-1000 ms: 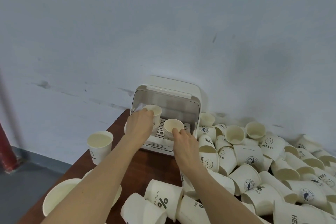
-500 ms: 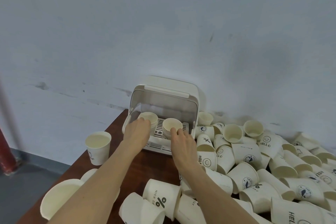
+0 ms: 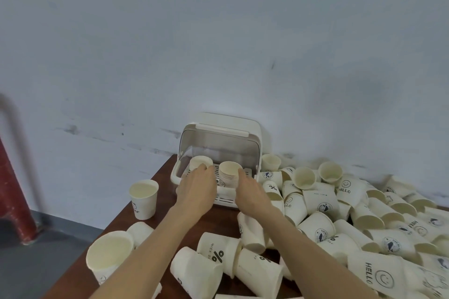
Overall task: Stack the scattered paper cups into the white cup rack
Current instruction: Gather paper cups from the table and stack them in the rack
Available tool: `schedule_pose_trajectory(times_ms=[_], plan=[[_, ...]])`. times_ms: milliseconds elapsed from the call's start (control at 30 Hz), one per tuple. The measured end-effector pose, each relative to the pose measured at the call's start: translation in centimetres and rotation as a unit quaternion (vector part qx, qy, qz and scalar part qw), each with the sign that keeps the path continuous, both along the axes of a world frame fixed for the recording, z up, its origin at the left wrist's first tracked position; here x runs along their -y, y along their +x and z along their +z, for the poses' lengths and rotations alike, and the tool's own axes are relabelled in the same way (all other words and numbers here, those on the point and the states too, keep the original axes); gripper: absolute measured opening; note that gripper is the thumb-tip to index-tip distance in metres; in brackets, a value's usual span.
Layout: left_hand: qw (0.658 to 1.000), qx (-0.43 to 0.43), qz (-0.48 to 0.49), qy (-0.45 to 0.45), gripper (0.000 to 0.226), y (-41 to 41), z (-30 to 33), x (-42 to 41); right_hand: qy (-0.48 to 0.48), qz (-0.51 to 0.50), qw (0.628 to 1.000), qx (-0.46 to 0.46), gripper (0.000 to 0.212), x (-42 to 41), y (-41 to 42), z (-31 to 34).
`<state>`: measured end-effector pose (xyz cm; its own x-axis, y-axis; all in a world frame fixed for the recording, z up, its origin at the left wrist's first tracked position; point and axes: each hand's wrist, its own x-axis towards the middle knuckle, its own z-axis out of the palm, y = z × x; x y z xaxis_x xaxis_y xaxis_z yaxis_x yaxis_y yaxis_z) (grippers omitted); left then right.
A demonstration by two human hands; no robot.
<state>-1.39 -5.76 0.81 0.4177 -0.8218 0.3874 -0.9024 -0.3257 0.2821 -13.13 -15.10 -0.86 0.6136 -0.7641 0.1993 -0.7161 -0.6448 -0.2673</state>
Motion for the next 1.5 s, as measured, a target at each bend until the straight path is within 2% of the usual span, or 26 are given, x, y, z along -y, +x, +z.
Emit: schedule_pose_trajectory(times_ms=[267, 433, 633, 733, 867, 967, 1033, 1333, 1500], plan=[[0.996, -0.031, -0.053, -0.063, 0.031, -5.2, 1.2, -6.0, 0.012, -0.034, 0.996, 0.076, 0.039, -5.8, -6.3, 1.7], [0.996, -0.035, -0.057, -0.050, 0.033, -8.0, 1.2, -9.5, -0.014, -0.093, 0.991, 0.099, 0.037, -10.3, -10.3, 2.6], [0.995, -0.043, -0.087, -0.029, 0.030, -10.5, 0.5, -11.9, -0.030, -0.141, 0.984, 0.105, 0.048, -14.5, -14.8, 2.8], [0.994, -0.037, -0.105, -0.011, 0.031, -11.8, -0.2, -12.7, -0.031, -0.185, 0.976, 0.114, 0.037, -16.2, -17.1, 1.9], [0.992, -0.036, -0.124, 0.008, 0.032, -12.8, -1.5, -13.1, 0.000, -0.250, 0.966, 0.062, 0.029, -18.3, -19.4, 0.7], [0.990, -0.041, -0.135, 0.012, 0.033, -13.7, -1.8, -13.4, 0.012, -0.255, 0.967, -0.015, 0.017, -18.9, -20.2, -0.1], [0.989, -0.044, -0.141, 0.014, 0.034, -14.1, -1.8, -13.4, 0.028, -0.252, 0.967, -0.038, 0.018, -18.8, -20.2, -0.7], [0.987, -0.054, -0.150, 0.021, 0.034, -14.3, -2.2, -13.8, 0.106, -0.251, 0.962, -0.004, 0.023, -18.4, -19.5, -1.6], [0.987, -0.067, -0.141, 0.029, 0.034, -13.9, -2.7, -13.7, 0.152, -0.260, 0.952, 0.050, 0.014, -18.1, -19.6, -1.3]])
